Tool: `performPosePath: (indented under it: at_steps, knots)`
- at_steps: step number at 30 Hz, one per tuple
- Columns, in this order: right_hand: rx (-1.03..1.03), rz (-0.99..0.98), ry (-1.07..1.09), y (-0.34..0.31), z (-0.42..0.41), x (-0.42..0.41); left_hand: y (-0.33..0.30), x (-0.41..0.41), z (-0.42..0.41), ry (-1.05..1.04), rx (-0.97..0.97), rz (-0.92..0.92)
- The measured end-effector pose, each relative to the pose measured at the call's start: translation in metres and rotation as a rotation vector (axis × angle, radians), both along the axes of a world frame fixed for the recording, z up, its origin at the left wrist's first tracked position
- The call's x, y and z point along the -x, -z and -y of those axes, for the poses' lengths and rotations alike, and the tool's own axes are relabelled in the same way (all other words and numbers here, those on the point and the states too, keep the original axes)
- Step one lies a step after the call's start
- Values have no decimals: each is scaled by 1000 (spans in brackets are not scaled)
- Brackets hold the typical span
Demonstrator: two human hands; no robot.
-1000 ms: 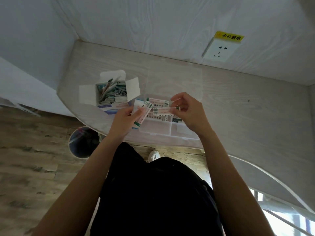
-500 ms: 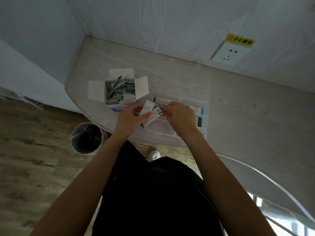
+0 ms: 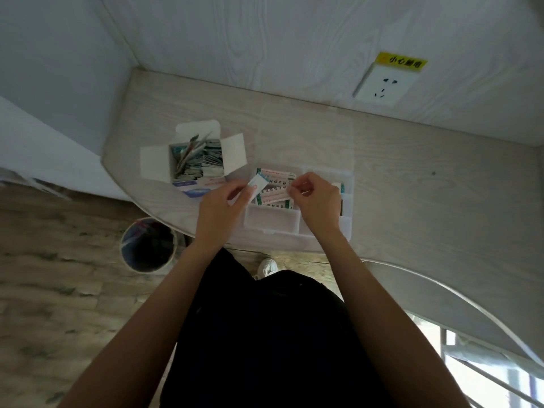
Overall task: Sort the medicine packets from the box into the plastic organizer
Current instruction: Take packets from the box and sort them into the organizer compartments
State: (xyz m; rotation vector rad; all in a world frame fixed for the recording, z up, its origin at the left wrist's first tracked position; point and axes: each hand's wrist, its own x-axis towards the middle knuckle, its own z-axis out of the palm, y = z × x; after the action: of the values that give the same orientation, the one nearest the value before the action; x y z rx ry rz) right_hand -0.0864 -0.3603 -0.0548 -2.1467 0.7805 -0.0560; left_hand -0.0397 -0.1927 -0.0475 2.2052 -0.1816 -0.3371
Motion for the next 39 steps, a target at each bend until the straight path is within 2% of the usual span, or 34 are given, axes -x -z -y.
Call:
performPosePath:
  at_steps: [5,8,11,13,14,17,18,19,21,24,28,31,35,39]
  knots:
    - [313,-217,-199,-3,-6,-3,-1,0,1,36,-9,34]
    - [454,-259,-319,-5,-7,-6,-4,0,10,60,13,58]
    - [484,-248,-343,-7,-5,-4,-6,-2,16,110,84,32]
    - [367,-103,-255,-12,5,2,-6,-4,22,137,104,28]
    - [236,-10,-186,-15,12,6,-6,-6,26,160,98,28]
    - [-448,159,40,-27,39,19,-9,-13,50,270,106,42]
    - [-560,175,54,-28,47,23,-10,-15,59,317,97,64]
    - [-539,181,31,-29,54,25,-11,-17,69,373,78,88]
    - [-302,181,-10,-25,67,28,-12,-19,89,477,33,138]
    - [-132,184,89,-12,81,29,-5,-22,105,497,-63,273]
    - [75,15,120,0,91,25,15,-28,96,545,-298,475]
    - [226,-71,26,0,84,15,25,-32,85,581,-351,509]
    - [631,-299,-277,-6,79,0,26,-33,84,599,-353,468]
    - [751,-325,-404,-5,78,-4,24,-30,75,556,-319,446]
